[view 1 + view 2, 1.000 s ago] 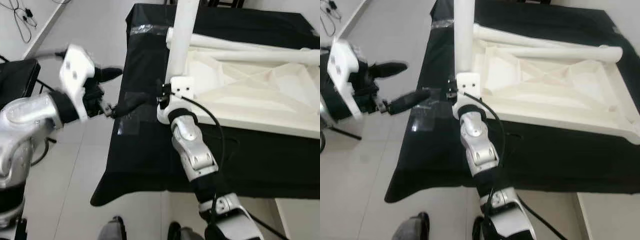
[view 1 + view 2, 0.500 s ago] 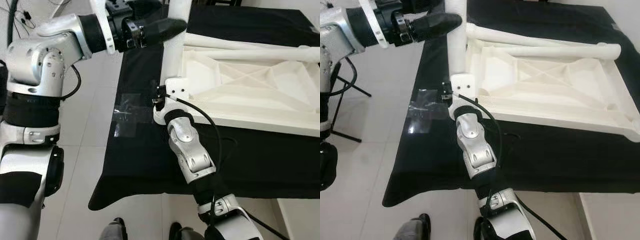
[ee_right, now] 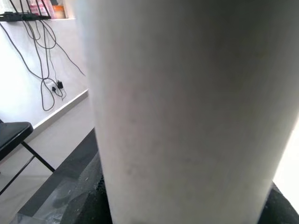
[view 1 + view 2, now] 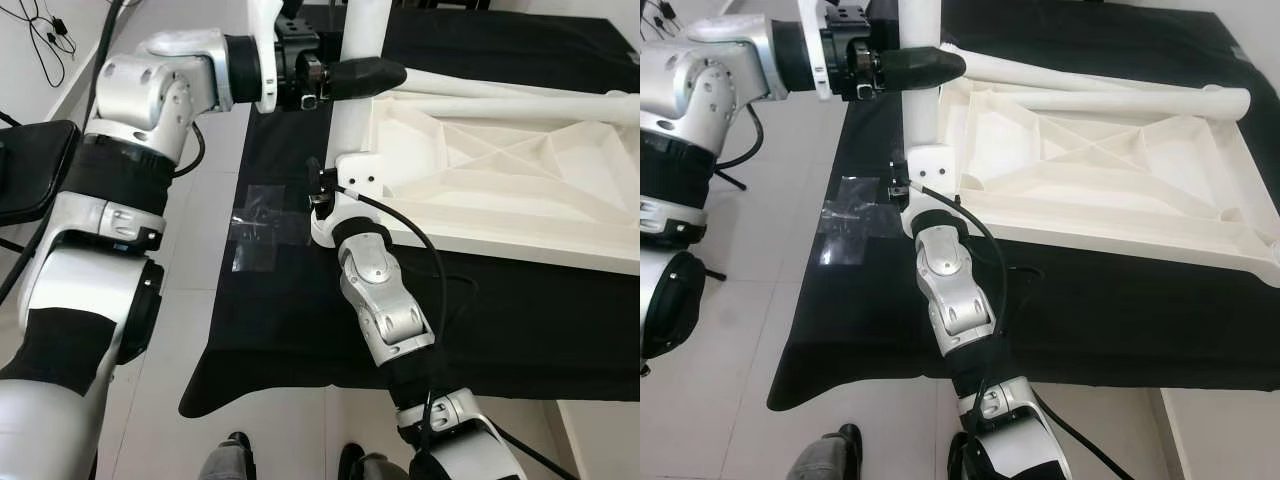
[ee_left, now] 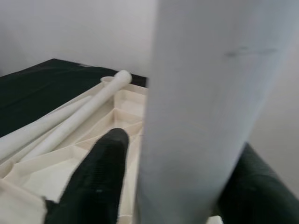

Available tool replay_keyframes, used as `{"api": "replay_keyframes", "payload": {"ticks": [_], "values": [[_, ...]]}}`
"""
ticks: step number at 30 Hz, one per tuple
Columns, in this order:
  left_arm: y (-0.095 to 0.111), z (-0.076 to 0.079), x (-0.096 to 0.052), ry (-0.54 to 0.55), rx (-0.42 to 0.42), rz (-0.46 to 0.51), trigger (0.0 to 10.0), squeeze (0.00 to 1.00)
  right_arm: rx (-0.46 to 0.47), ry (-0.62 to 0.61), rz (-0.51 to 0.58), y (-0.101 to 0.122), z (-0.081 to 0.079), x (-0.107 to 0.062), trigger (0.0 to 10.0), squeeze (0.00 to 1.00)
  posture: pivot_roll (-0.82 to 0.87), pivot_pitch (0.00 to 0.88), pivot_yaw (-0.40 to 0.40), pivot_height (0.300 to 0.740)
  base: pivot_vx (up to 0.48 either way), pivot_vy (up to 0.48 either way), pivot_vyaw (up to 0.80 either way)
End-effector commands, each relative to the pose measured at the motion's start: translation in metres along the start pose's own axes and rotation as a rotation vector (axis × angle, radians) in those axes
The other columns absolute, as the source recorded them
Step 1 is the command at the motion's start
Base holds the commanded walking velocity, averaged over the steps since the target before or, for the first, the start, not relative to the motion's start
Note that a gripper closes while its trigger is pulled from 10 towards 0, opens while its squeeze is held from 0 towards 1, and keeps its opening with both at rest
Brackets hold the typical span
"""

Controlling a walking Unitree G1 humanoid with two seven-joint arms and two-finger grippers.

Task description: Building children table

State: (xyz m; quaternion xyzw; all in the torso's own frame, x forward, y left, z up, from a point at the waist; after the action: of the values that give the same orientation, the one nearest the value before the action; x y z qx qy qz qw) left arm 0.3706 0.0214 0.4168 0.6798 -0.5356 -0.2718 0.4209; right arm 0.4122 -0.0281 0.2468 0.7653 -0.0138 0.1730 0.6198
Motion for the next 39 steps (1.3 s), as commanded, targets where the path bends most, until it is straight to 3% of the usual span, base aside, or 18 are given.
{"api": "replay_keyframes", "payload": {"ticks": [1, 7, 8, 9, 12, 15, 19, 20, 21, 22, 23, 26, 27, 32, 33, 34, 35, 39], "values": [[0.005, 0.001, 0.002, -0.013, 0.035, -0.01, 0.0, 0.0, 0.02, -0.026, -0.15, -0.043, 0.004, -0.01, 10.0, 0.0, 0.16, 0.268, -0.009, 0.74, 0.0, 0.0, 0.0], [0.002, 0.002, 0.002, -0.031, 0.053, -0.022, 0.0, 0.0, 0.013, -0.011, -0.147, -0.039, 0.008, -0.007, 10.0, 0.0, 0.16, 0.272, -0.019, 0.74, 0.0, 0.0, 0.0], [0.001, 0.001, 0.002, -0.035, 0.061, -0.03, 0.0, 0.0, 0.01, 0.011, -0.145, -0.036, 0.008, -0.004, 10.0, 0.18, 0.16, 0.273, -0.02, 0.74, 0.0, 0.0, 0.0], [-0.001, 0.001, 0.001, -0.039, 0.069, -0.038, 0.0, 0.0, 0.019, 0.058, -0.133, -0.029, 0.007, 0.0, 10.0, 1.0, 0.16, 0.275, -0.023, 0.74, 0.0, 0.0, 0.0], [-0.001, 0.001, 0.001, -0.044, 0.073, -0.041, 0.0, 0.0, 0.023, 0.094, -0.118, -0.022, 0.006, 0.004, 10.0, 1.0, 0.16, 0.275, -0.023, 0.74, 0.0, 0.0, 0.0], [-0.002, 0.002, 0.002, -0.059, 0.08, -0.046, 0.0, 0.0, 0.03, 0.243, -0.049, 0.009, 0.005, 0.02, 10.0, 1.0, 0.16, 0.277, -0.023, 0.74, 0.0, 0.0, 0.0], [-0.002, 0.003, 0.003, -0.071, 0.082, -0.045, 0.0, 0.0, 0.004, 0.394, -0.03, 0.027, 0.001, 0.026, 10.0, 1.0, 0.16, 0.284, -0.022, 0.74, 0.0, 0.0, 0.0], [-0.001, 0.004, 0.003, -0.077, 0.083, -0.043, 0.0, 0.0, 0.003, 0.471, -0.035, 0.035, -0.001, 0.027, 10.0, 0.44, 0.16, 0.284, -0.022, 0.74, 0.0, 0.0, 0.0], [-0.001, 0.005, 0.004, -0.083, 0.085, -0.04, 0.0, 0.0, -0.015, 0.532, -0.044, 0.042, 0.0, 0.03, 10.0, 0.32, 0.16, 0.284, -0.022, 0.74, 0.0, 0.0, 0.0], [-0.001, 0.005, 0.004, -0.083, 0.085, -0.04, 0.0, 0.0, -0.015, 0.532, -0.044, 0.042, 0.0, 0.03, 10.0, 0.32, 0.16, 0.284, -0.022, 0.74, 0.0, 0.0, 0.0], [-0.001, 0.006, 0.005, -0.089, 0.086, -0.039, 0.0, 0.0, -0.02, 0.614, -0.062, 0.048, -0.002, 0.029, 10.0, 0.0, 0.16, 0.288, -0.023, 0.74, 0.0, 0.0, 0.0], [-0.001, 0.007, 0.005, -0.094, 0.087, -0.038, 0.0, 0.0, -0.022, 0.67, -0.081, 0.051, -0.004, 0.029, 10.0, 0.0, 0.16, 0.291, -0.023, 0.74, 0.0, 0.0, 0.0], [-0.001, 0.007, 0.006, -0.099, 0.088, -0.037, 0.0, 0.0, -0.028, 0.766, -0.106, 0.052, -0.01, 0.024, 10.0, 0.0, 0.16, 0.292, -0.023, 0.74, 0.0, 0.0, 0.0], [-0.001, 0.009, 0.006, -0.11, 0.092, -0.037, 0.0, 0.0, 0.011, 0.97, -0.204, 0.049, -0.025, 0.012, 10.0, 0.0, 0.17, 0.299, -0.022, 0.74, 0.0, 0.0, 0.0], [-0.001, 0.009, 0.006, -0.113, 0.094, -0.038, 0.0, 0.0, 0.027, 1.016, -0.231, 0.047, -0.028, 0.009, 5.6, 0.0, 0.17, 0.299, -0.022, 0.74, 0.0, 0.0, 0.0], [-0.001, 0.01, 0.006, -0.117, 0.097, -0.039, 0.0, 0.0, 0.042, 1.055, -0.252, 0.046, -0.031, 0.006, 2.4, 0.0, 0.17, 0.301, -0.021, 0.74, 0.0, 0.0, 0.0], [-0.001, 0.01, 0.006, -0.118, 0.099, -0.04, 0.0, 0.0, 0.059, 1.094, -0.273, 0.044, -0.034, 0.003, 0.0, 0.0, 0.17, 0.302, -0.021, 0.74, 0.0, 0.0, 0.0], [-0.001, 0.01, 0.007, -0.122, 0.102, -0.039, 0.0, 0.0, 0.088, 1.155, -0.295, 0.043, -0.04, -0.002, 0.0, 0.0, 0.17, 0.303, -0.022, 0.74, 0.0, 0.0, 0.0]]}}
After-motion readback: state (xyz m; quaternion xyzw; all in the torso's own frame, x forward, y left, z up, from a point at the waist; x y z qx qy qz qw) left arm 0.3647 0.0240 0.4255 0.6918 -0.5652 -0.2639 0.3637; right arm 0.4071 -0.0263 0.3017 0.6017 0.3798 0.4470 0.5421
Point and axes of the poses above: a point about 5 cm out from each wrist's last joint towards the gripper, its own x axis pointing out of the wrist towards the gripper, its own y axis along the axis of the wrist's last joint, z = x × y, the point moved 6 cm from there along x, pointing out of the wrist towards the gripper, and after that the axes turned 13 degrees about x, right-handed, at the moved point
